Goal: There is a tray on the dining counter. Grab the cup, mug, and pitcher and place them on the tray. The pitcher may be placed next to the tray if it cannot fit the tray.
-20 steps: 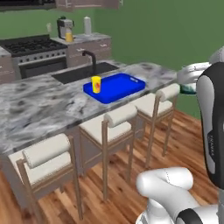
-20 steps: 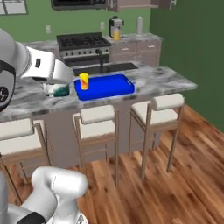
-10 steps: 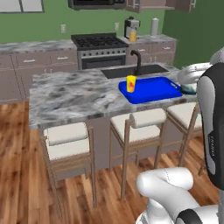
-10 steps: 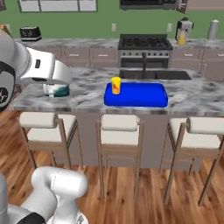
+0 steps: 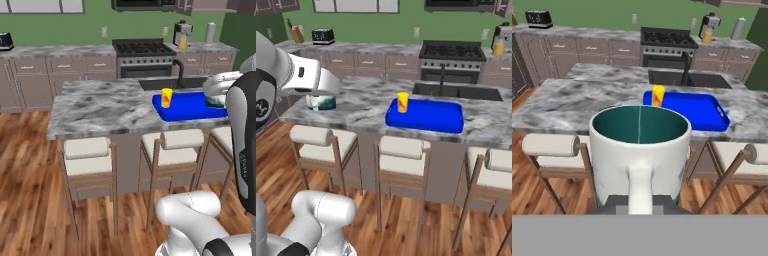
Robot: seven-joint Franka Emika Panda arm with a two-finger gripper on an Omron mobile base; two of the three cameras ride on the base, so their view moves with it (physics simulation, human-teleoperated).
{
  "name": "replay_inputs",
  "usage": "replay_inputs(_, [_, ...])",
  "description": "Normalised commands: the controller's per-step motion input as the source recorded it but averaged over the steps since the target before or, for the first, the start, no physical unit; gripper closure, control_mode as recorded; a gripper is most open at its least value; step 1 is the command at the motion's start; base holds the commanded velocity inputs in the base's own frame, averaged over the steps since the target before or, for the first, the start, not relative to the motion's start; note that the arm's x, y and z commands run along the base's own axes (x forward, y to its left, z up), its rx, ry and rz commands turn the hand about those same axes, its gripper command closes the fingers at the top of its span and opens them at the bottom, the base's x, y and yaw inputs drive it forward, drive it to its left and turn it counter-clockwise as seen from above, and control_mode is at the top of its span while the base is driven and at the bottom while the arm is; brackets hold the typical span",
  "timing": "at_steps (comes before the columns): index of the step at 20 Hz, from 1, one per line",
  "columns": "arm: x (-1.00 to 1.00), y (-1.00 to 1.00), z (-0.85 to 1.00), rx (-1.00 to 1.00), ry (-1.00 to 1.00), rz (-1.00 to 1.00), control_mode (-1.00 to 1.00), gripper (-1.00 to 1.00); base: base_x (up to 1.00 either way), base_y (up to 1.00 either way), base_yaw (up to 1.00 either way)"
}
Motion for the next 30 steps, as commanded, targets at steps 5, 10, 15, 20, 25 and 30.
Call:
replay_inputs(5, [0.00, 0.00, 0.00, 0.00, 0.00, 0.00, 1.00, 1.00, 0.26, -0.26, 0.09])
replay_inputs(10, [0.00, 0.00, 0.00, 0.00, 0.00, 0.00, 1.00, 1.00, 0.37, -0.33, 0.06])
replay_inputs(15, [0.00, 0.00, 0.00, 0.00, 0.00, 0.00, 1.00, 1.00, 0.58, -0.36, 0.00])
replay_inputs(20, [0.00, 0.00, 0.00, 0.00, 0.00, 0.00, 1.00, 1.00, 0.55, -0.44, 0.02])
replay_inputs(25, [0.00, 0.00, 0.00, 0.00, 0.00, 0.00, 1.00, 1.00, 0.35, -0.44, 0.03])
replay_inputs(30, [0.00, 0.00, 0.00, 0.00, 0.00, 0.00, 1.00, 1.00, 0.17, -0.44, 0.04])
